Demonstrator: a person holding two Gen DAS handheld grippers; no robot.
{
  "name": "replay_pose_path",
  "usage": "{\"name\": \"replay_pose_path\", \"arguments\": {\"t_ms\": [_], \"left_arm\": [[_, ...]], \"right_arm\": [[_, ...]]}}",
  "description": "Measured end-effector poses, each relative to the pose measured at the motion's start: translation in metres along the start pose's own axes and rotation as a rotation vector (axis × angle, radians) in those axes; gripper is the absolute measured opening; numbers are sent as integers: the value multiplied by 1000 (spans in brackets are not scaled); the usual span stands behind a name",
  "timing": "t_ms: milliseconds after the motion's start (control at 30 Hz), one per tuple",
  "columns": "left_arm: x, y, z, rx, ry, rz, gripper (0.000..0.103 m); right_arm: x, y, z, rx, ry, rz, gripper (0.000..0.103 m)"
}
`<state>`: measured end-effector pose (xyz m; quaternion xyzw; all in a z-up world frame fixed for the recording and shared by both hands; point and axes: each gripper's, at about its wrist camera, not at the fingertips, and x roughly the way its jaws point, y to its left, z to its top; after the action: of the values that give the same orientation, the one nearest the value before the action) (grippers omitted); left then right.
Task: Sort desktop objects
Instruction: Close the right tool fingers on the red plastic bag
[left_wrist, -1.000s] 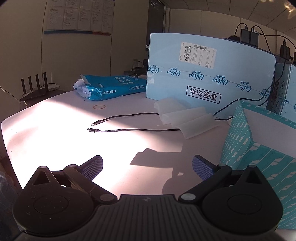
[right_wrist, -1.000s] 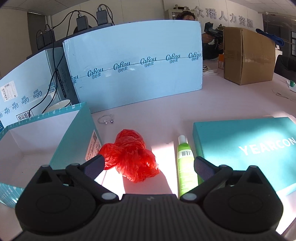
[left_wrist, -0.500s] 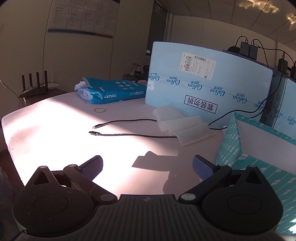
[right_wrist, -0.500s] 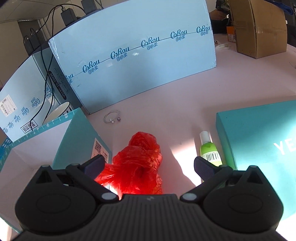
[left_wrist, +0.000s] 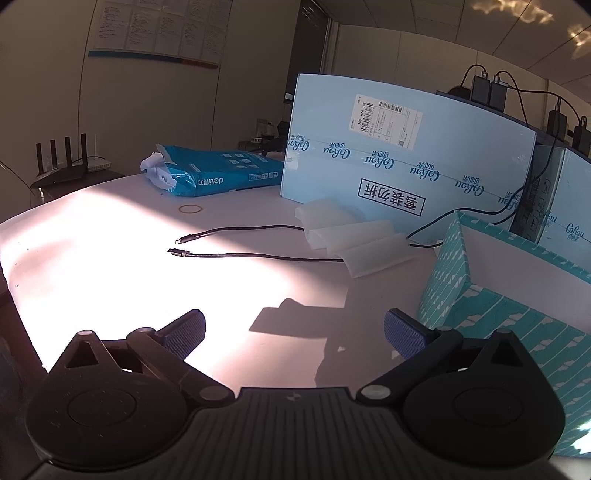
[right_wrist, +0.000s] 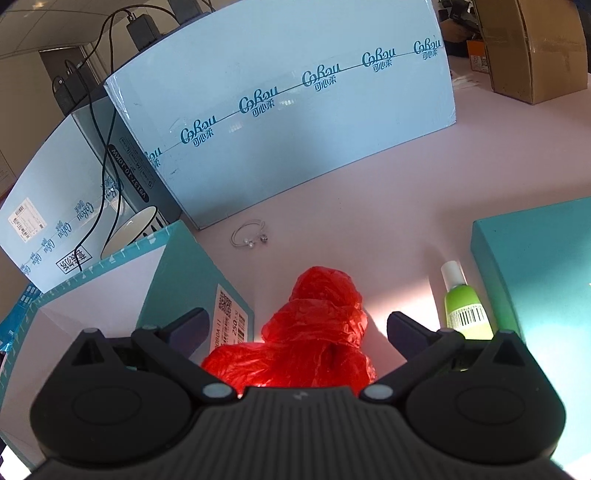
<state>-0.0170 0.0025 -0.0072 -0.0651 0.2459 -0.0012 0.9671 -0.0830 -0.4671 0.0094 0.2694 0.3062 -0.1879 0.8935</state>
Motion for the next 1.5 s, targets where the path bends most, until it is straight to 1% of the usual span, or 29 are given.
{"name": "replay_pose_path", "arguments": {"t_ms": [100,233,367,400,567,633,700,767,800,867,1033,1200,1333,1500], "left_arm": [[2,1,0,-6,8,4,103],[3,2,-1,-15,13,-1,103],[3,5,-2,-20,15,-3,103],[3,6,-2,-23,16,0,103],[6,9,-3,-41,26,2,103],[7,8,-4,-38,32,0,103],[7,7,-6,-34,38,-1,103],[7,7,-7,-32,40,-3,103],[7,7,-7,-33,40,-3,103],[6,9,-7,-35,38,-1,103],[6,12,-7,-42,39,2,103],[8,10,-9,-40,48,0,103],[8,9,-10,-41,52,-3,103],[8,10,-11,-44,54,-11,103]], "right_arm": [[1,-7,-2,25,-1,12,101],[2,-10,-2,46,14,78,88],[0,-11,-1,71,31,107,77],[0,-13,-1,84,33,109,77],[8,-22,-5,94,52,22,77],[10,-20,-7,64,51,-12,77],[13,-17,-9,30,59,-35,79],[18,-13,-11,-6,71,-66,84],[20,-12,-13,-25,78,-79,84],[22,-13,-18,-49,64,-84,86],[18,-16,-23,-65,31,-75,85],[14,-19,-25,-75,19,-66,80],[11,-21,-27,-74,3,-67,70],[8,-25,-30,-60,-27,-52,64]]}}
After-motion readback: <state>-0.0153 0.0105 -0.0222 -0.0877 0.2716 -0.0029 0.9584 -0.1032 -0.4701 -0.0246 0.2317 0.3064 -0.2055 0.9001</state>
